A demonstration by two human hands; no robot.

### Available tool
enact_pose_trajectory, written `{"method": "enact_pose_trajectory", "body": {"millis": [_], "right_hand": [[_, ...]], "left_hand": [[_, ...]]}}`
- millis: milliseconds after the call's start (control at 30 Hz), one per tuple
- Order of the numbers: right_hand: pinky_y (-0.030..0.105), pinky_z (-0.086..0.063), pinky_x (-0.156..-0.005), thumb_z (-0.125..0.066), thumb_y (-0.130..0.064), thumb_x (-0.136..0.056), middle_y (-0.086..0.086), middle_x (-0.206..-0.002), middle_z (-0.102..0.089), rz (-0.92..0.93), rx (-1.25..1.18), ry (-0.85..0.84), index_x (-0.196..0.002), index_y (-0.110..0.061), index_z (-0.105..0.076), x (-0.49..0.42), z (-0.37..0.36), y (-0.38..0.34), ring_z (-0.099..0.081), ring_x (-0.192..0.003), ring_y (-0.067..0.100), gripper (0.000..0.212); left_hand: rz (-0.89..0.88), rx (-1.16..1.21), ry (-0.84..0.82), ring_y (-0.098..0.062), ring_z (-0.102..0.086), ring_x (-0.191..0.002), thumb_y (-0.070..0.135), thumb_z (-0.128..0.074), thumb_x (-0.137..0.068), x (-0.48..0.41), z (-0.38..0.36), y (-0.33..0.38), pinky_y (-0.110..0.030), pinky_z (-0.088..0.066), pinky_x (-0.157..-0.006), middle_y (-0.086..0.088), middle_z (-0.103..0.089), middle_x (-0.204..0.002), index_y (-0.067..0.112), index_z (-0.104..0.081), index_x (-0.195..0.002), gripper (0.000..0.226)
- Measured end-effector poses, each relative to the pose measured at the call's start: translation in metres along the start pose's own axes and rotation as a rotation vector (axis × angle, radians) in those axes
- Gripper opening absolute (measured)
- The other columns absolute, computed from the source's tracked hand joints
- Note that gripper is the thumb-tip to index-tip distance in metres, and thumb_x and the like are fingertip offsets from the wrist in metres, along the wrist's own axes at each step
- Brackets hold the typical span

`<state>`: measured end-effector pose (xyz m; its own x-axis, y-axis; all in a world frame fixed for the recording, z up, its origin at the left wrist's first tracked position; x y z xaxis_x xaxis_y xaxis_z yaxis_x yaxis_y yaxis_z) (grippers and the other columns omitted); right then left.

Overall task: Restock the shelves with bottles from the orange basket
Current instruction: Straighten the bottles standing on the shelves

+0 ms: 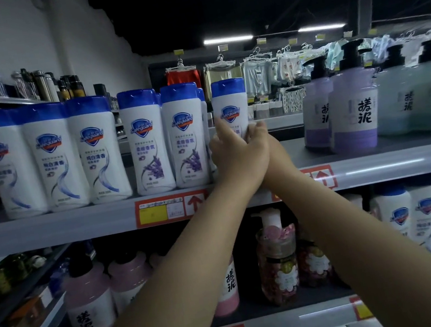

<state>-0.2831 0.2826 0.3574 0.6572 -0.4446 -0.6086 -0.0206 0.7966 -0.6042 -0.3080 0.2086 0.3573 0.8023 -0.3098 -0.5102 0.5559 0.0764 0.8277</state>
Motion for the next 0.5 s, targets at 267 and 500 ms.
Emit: {"method": "enact_pose_trajectory", "body": {"millis": [267, 500], "right_hand": [[0.033, -0.042, -0.077, -0.054, -0.015, -0.093, -0.010, -0.073, -0.041, 0.089, -0.006, -0.094, -0.080, -0.018, -0.043, 0.014, 0.004, -0.023, -0.048, -0.079, 0.016, 0.017], [0.042, -0.047, -0.077, -0.054, -0.016, -0.092, -0.005, -0.073, -0.049, 0.045, -0.115, -0.058, -0.094, -0.007, -0.047, 0.019, 0.000, -0.021, -0.048, -0.071, 0.015, 0.011]], "left_hand": [[-0.082, -0.207, 0.039, -0.024, -0.012, -0.144, 0.042, -0.037, -0.099, 0.022, 0.013, 0.006, -0.037, -0.012, -0.117, -0.011, -0.017, -0.154, 0.015, -0.007, -0.153, 0.068], [-0.179, -0.088, 0.013, -0.020, -0.018, -0.142, 0.038, -0.041, -0.099, 0.038, 0.022, 0.003, -0.029, -0.014, -0.116, -0.008, -0.019, -0.149, 0.009, -0.023, -0.149, 0.061]]}}
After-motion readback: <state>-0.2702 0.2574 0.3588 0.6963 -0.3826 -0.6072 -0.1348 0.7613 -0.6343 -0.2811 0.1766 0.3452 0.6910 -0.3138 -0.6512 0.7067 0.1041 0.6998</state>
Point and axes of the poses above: each hand's wrist, its own x-axis away from the middle knuckle, its own z-axis out of the back of the hand, y = z × x, the point moved 10 cm from there along -x, towards the middle knuckle
